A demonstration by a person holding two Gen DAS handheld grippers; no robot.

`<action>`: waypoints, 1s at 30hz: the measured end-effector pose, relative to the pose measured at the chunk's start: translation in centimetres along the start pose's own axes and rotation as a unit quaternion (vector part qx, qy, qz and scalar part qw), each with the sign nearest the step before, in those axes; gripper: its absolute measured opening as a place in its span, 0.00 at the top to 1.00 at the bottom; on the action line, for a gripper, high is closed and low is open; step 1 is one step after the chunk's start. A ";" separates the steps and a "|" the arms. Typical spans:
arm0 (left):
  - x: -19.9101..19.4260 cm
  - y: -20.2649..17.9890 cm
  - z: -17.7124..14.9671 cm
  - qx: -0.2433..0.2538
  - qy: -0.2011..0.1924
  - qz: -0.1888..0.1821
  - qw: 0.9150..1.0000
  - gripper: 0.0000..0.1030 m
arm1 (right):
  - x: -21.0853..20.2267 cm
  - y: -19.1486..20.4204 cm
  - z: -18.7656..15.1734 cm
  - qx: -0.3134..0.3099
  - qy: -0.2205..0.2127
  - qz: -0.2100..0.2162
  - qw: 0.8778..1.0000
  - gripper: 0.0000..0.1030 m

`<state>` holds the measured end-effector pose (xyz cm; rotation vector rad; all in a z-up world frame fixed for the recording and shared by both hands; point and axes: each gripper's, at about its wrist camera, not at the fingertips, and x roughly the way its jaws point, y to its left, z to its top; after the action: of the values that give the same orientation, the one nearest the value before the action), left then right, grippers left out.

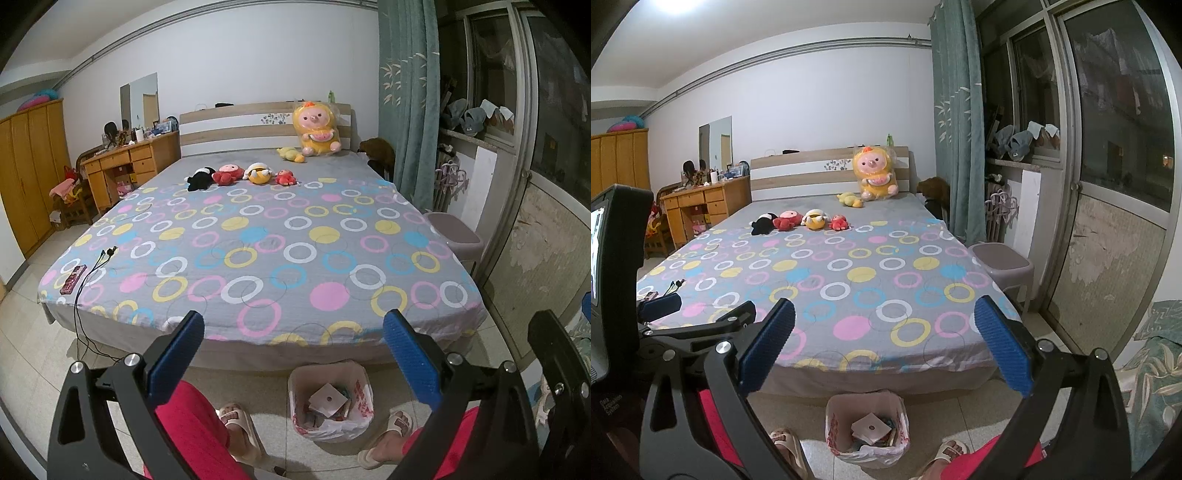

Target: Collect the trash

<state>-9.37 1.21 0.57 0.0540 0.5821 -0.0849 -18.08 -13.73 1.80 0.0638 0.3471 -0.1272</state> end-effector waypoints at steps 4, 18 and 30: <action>0.0 -0.1 0.0 -0.001 0.000 0.001 1.000 0.08 | 0.0 0.0 0.0 0.001 0.001 0.002 1.000 0.07; -0.1 -0.2 0.1 -0.002 0.001 0.002 1.000 0.08 | -0.1 0.0 0.1 0.000 0.000 0.001 1.000 0.07; -0.2 -0.1 0.1 -0.001 0.001 0.005 1.000 0.08 | -0.1 0.0 0.0 0.001 0.000 0.000 1.000 0.07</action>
<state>-9.51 1.14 0.74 0.0542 0.5839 -0.0752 -18.14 -13.71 1.85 0.0655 0.3468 -0.1269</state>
